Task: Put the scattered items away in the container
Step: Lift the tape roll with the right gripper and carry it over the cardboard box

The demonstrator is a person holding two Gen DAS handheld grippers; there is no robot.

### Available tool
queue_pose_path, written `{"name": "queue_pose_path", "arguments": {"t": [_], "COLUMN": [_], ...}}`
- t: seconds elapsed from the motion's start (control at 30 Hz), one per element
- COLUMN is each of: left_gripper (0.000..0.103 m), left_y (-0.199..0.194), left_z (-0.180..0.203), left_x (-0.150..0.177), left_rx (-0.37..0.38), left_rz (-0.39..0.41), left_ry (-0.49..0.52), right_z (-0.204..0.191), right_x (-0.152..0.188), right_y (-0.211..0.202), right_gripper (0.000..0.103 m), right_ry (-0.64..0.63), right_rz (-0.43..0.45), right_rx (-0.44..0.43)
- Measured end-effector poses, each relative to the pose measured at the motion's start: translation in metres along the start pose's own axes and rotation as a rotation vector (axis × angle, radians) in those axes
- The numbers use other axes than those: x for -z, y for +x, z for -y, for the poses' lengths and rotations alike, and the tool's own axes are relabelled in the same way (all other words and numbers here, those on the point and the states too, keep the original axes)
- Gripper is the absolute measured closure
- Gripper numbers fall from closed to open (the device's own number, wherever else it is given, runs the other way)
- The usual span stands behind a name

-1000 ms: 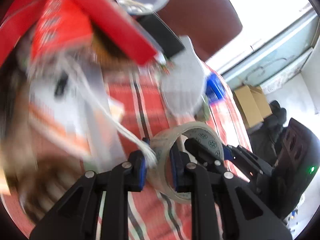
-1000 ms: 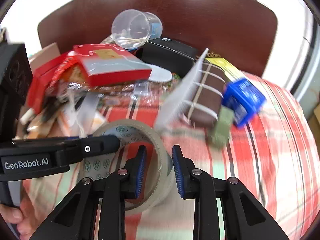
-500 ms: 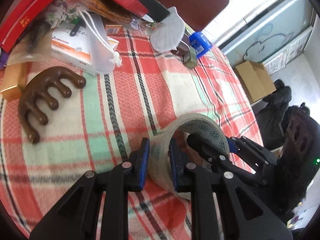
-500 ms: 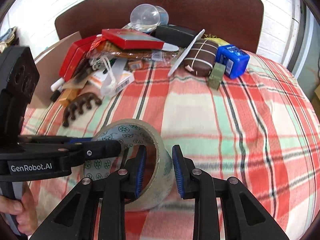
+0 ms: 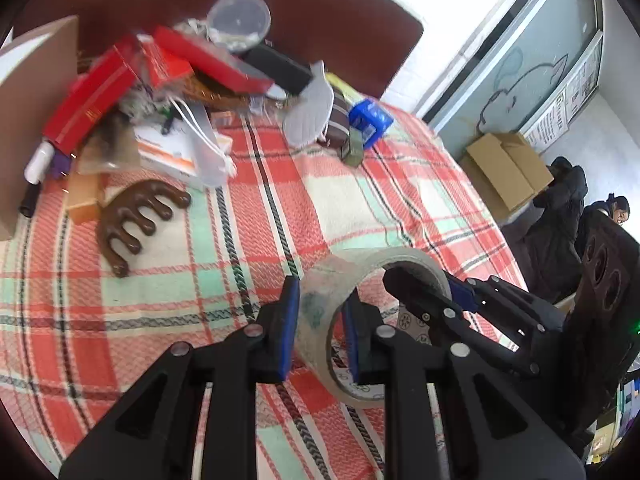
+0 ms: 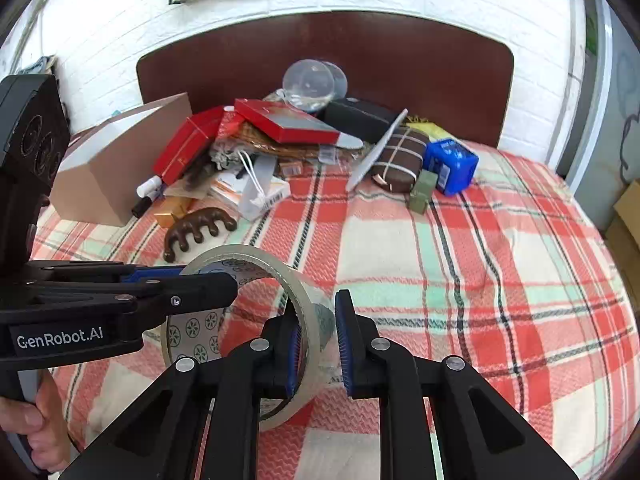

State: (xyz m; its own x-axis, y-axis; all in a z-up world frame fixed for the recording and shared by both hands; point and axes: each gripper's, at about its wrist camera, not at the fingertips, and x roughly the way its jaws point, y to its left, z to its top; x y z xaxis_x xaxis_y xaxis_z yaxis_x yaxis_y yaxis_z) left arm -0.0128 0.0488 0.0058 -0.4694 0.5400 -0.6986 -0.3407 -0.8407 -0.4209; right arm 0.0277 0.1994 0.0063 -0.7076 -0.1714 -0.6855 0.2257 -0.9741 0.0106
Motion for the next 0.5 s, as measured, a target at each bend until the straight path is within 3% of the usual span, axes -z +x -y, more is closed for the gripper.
{"name": "queue_pose_path", "arguments": {"t": [0.27,0.5], "left_gripper": [0.083,0.082], "left_y": [-0.060,-0.134], "left_z": [-0.021,-0.074], "left_x": [-0.021,-0.054], "left_rx": [-0.002,-0.069], "left_rz": [0.150,0.283], "left_ry": [-0.050,-0.115], "right_z": [-0.041,-0.112], "right_x": [-0.039,-0.105], "right_y": [-0.025,-0.022], "right_gripper": [0.084,0.084], "right_ry": [-0.071,-0.157], "right_rz": [0.116,0.190], "right_rx": [-0.021,-0.110]}}
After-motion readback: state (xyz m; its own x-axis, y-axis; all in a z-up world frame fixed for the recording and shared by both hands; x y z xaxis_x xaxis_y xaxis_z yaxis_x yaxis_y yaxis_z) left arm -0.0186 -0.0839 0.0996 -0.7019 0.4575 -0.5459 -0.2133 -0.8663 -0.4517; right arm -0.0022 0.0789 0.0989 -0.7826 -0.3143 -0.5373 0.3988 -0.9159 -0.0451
